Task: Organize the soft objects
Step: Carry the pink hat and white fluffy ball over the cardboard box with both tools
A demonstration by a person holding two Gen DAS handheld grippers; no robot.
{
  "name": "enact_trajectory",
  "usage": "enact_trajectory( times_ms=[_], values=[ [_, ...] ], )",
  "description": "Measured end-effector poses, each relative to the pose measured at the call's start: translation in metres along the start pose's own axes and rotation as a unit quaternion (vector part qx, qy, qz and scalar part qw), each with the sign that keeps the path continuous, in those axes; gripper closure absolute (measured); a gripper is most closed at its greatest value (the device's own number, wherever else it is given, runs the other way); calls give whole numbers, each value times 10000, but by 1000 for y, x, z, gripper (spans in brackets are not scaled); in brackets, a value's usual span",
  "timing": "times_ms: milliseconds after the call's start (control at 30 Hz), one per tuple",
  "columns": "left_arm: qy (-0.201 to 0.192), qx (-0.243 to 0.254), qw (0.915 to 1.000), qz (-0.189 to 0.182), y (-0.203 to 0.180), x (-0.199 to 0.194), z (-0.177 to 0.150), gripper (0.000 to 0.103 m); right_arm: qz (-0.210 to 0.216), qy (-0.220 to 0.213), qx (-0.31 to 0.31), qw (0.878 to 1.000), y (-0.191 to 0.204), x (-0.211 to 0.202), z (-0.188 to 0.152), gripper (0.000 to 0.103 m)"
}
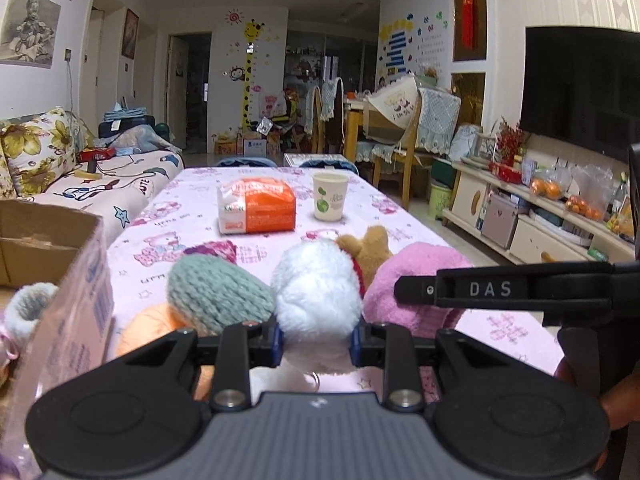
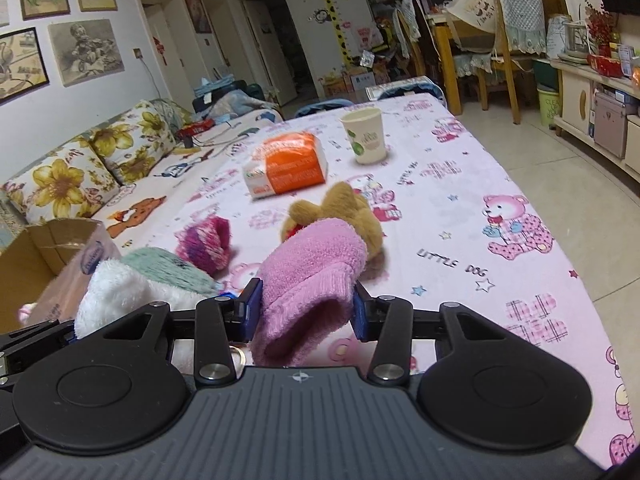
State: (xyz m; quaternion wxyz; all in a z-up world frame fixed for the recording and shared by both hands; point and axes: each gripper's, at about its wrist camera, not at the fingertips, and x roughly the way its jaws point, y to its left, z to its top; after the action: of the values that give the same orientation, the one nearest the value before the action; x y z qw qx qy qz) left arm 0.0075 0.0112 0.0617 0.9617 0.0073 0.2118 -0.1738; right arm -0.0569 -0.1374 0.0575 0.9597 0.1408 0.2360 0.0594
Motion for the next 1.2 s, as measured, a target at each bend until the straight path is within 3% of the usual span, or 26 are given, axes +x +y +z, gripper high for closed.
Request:
enact_trajectory(
  times_ms=[400, 833, 1200],
  values=[
    [-292, -237, 9991, 175, 23, -24, 11, 75, 266, -232, -220, 9991, 27, -10, 5, 48],
    [-653, -674, 9942, 526, 58, -60, 20, 75, 946, -473, -500, 9931, 63, -12, 5, 48],
    [-820, -1407, 9817, 991, 104, -89, 20, 75, 1723, -287, -776, 9816, 100, -2, 1, 48]
  ],
)
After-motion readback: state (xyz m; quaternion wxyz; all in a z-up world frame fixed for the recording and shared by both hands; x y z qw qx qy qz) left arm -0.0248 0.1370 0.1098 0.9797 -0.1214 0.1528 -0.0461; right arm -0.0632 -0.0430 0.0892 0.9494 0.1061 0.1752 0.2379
